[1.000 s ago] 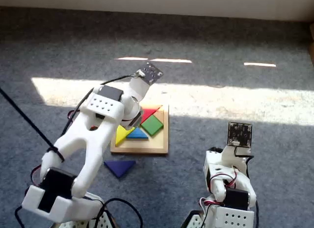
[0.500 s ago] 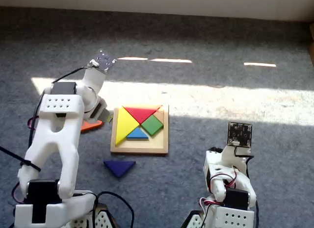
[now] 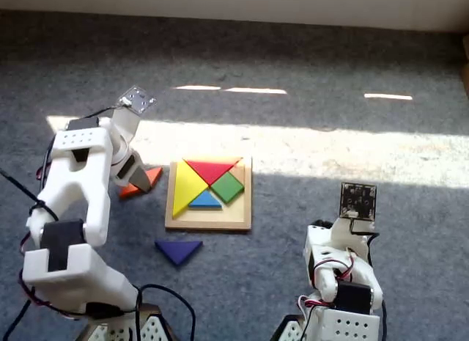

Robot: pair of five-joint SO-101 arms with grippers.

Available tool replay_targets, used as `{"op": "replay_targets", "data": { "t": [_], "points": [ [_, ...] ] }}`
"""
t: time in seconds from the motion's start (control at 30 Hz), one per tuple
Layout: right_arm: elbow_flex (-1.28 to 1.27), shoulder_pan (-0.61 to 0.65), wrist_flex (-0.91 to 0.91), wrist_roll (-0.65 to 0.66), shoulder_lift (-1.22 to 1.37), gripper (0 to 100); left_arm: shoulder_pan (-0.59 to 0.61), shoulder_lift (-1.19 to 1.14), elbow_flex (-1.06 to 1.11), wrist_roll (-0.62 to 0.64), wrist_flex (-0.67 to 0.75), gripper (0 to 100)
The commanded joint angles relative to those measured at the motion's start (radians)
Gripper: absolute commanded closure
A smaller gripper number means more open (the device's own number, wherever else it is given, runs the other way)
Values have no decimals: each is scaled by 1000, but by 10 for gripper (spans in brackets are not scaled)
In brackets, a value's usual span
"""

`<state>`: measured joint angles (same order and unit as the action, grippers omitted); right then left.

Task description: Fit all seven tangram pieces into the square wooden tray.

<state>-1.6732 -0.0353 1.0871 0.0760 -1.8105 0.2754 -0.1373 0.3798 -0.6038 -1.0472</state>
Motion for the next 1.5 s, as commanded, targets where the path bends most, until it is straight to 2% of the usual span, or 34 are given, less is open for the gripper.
{"op": "replay_targets", "data": {
  "t": [0.0, 0.2, 0.27, 0.43, 0.7, 0.97, 1.2, 1.33, 1.47],
  "points": [
    [-140, -12, -2, -5, -8, 957, 25, -85, -124, -14, 14, 699],
    [-140, -12, -2, -5, -8, 957, 4, -165, -153, -15, 14, 699],
    [-140, -12, -2, -5, -8, 957, -7, -177, -148, -54, 14, 704],
    [-140, -12, -2, -5, -8, 957, -25, -177, -147, -112, 12, 774],
    [-140, -13, -16, -5, -8, 957, -25, -177, -143, -109, 9, 784],
    [-140, -13, -16, -5, -8, 957, -59, -128, -156, -112, -133, 864],
    [-140, -13, -16, -5, -8, 957, -151, 36, -151, -107, -287, 868],
    [-140, -13, -16, -5, -8, 957, -245, 137, -137, -107, -377, 900],
    [-140, -13, -16, -5, -8, 957, -361, 251, -33, -104, -396, 902]
  ]
}}
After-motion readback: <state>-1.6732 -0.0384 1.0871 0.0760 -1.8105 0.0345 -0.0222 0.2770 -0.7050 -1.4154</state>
